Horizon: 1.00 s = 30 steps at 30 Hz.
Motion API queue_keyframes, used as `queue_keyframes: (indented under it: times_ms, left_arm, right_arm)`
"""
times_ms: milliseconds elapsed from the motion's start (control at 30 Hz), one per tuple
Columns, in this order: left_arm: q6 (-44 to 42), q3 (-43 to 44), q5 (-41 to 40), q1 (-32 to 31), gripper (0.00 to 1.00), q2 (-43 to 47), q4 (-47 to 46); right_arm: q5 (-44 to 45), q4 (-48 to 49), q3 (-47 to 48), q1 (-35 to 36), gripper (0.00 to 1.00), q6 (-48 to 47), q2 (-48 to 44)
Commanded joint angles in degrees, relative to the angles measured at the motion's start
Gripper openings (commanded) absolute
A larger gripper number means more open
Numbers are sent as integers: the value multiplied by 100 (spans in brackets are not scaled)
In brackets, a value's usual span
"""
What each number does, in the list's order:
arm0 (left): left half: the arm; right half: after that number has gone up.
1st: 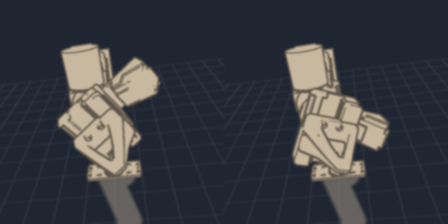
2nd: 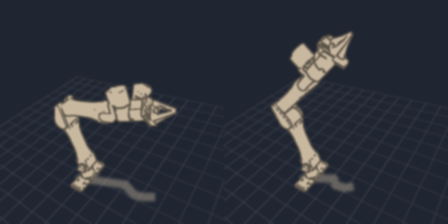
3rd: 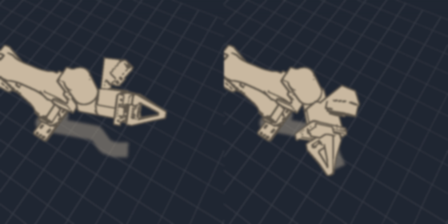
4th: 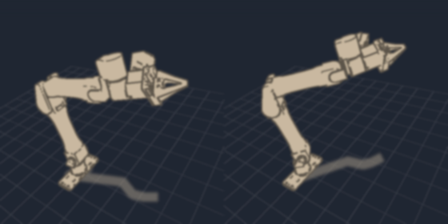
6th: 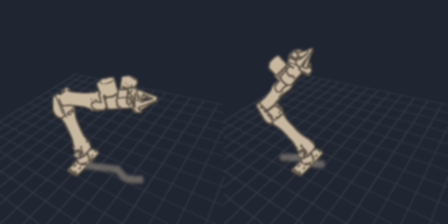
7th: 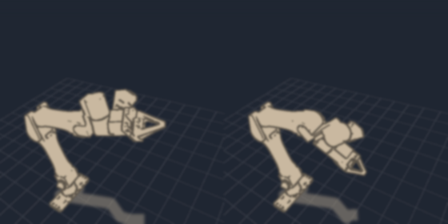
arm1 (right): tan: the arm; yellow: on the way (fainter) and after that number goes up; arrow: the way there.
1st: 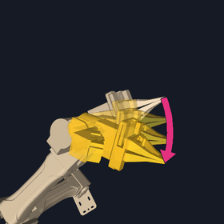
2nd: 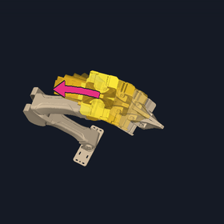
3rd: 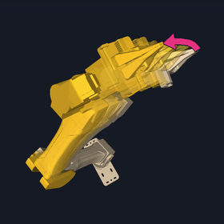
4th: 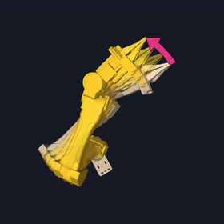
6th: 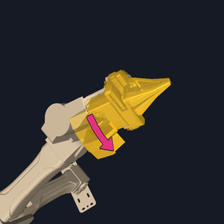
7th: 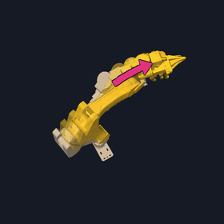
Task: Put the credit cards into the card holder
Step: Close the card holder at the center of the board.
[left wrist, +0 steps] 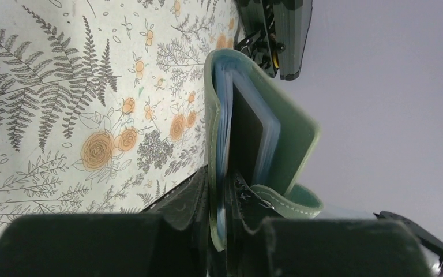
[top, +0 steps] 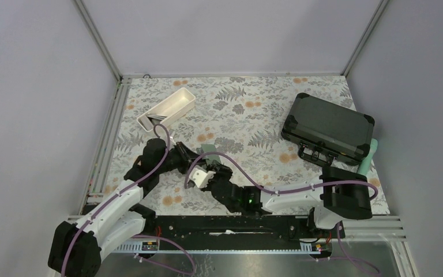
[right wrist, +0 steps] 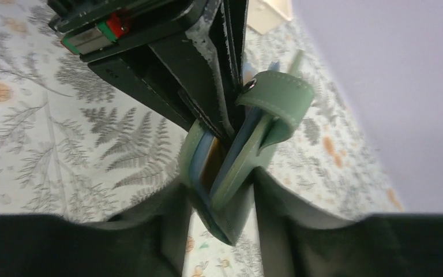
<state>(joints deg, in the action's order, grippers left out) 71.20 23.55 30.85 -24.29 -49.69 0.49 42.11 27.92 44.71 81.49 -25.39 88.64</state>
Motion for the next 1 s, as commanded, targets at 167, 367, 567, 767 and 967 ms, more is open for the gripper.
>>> queue_keyframes:
  times_ms: [167, 367, 567, 767, 967]
  left_arm:
    - [10, 318, 94, 0, 47, 568, -406]
    - [-894, 675, -538, 57, 89, 1202, 453]
    - [-1446, 596, -628, 48, 98, 1925, -505]
    - [-1165, 406, -237, 48, 99, 1964, -2142]
    - [-495, 457, 255, 14, 99, 1598, -3833]
  right_arm:
    - [1480, 1316, 261, 84, 0, -235, 362]
    - [894, 157, 103, -546, 0, 1911, -1023]
    - [-574, 66, -352, -1351, 0, 3928, -2611]
    - [-1292, 905, -678, -1373, 0, 4901, -3355]
    - [-2281, 2436, -1158, -1371, 0, 5594, -3670]
